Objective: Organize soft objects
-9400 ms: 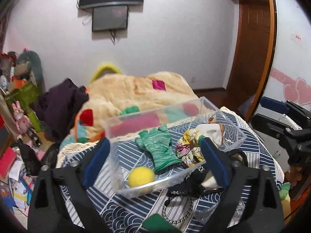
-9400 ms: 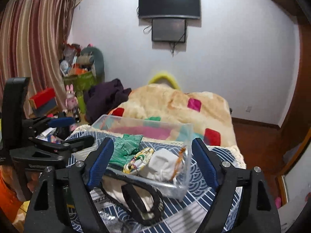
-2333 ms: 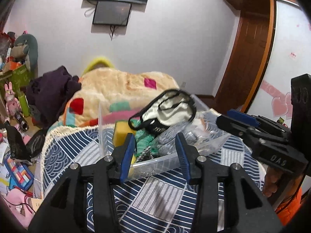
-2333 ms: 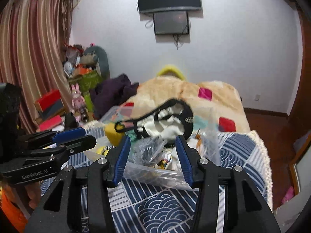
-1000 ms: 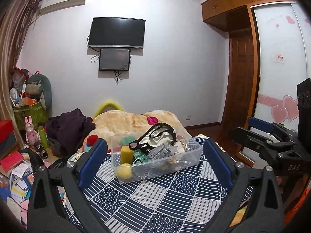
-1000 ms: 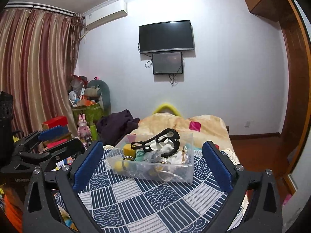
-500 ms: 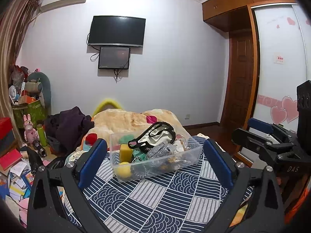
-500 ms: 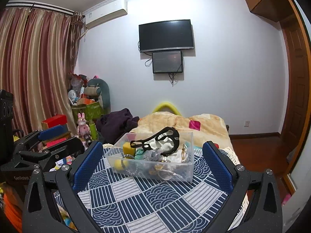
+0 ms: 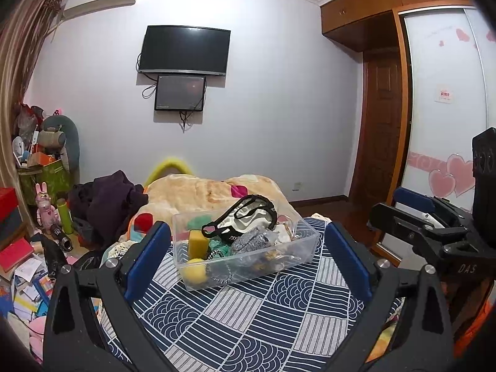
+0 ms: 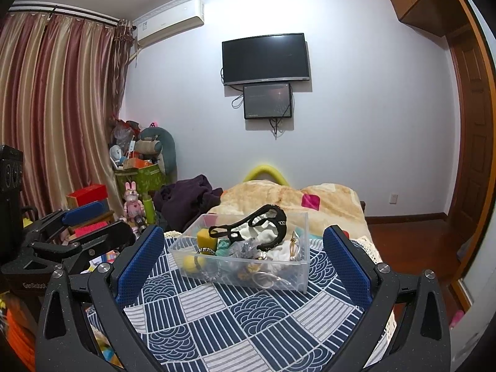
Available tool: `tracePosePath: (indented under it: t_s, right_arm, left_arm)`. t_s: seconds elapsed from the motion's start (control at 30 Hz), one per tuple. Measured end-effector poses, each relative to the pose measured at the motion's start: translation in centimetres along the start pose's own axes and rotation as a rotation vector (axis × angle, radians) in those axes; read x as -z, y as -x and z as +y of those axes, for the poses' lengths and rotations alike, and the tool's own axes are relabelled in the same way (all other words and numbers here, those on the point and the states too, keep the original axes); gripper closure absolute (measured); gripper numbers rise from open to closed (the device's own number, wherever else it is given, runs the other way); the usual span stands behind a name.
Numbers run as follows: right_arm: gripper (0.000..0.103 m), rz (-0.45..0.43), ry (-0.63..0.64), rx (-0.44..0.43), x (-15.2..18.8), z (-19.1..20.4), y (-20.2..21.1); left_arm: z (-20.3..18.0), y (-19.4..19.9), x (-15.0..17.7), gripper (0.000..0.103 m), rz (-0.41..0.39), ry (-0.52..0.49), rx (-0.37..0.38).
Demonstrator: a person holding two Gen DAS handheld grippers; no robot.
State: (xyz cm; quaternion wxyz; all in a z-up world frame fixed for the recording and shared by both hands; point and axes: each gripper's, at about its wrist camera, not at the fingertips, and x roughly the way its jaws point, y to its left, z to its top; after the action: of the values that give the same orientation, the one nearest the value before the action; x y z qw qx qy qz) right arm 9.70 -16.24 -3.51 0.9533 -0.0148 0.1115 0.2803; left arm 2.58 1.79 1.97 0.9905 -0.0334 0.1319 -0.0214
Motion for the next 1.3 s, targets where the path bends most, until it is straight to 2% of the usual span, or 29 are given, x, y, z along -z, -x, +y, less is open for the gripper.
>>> tracePosePath:
  t_s: [1.3]
  right_arm:
    - [0.000,0.016,-0.017,0.003,-0.04,0.40,0.48]
  left_arm:
    - [-0.06,0.23,0.32,0.001,0.021,0.006,0.037]
